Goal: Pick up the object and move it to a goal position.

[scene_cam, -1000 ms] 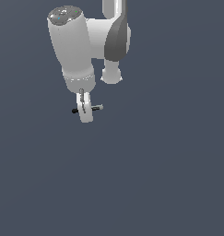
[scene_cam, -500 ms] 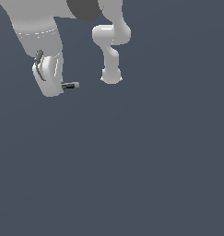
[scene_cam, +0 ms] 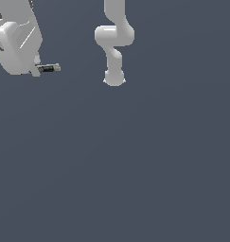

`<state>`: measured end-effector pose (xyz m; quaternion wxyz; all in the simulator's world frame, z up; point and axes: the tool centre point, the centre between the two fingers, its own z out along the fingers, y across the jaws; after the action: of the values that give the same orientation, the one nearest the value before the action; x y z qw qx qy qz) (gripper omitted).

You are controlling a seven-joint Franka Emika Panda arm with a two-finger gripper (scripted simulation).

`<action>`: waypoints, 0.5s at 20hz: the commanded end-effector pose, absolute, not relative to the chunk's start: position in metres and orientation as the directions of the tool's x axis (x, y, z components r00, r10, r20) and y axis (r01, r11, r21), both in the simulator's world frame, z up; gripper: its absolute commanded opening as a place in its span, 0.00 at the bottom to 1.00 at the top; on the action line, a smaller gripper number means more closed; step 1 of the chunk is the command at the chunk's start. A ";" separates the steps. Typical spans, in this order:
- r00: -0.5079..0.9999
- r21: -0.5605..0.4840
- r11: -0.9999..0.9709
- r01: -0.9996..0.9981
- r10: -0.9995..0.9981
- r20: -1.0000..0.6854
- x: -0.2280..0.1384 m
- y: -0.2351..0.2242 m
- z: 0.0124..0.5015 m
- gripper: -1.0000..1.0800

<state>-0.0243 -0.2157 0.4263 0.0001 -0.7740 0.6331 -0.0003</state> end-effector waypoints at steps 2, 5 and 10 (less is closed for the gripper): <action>0.200 0.000 -0.200 -0.980 -0.980 0.000 -0.024 -0.224 0.438 0.00; 0.200 0.000 -0.200 -0.980 -0.980 0.000 -0.024 -0.229 0.444 0.00; 0.200 0.000 -0.200 -0.980 -0.980 0.000 -0.023 -0.232 0.448 0.00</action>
<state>-0.0233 -0.2318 0.4472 -0.0001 -0.7743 0.6329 0.0000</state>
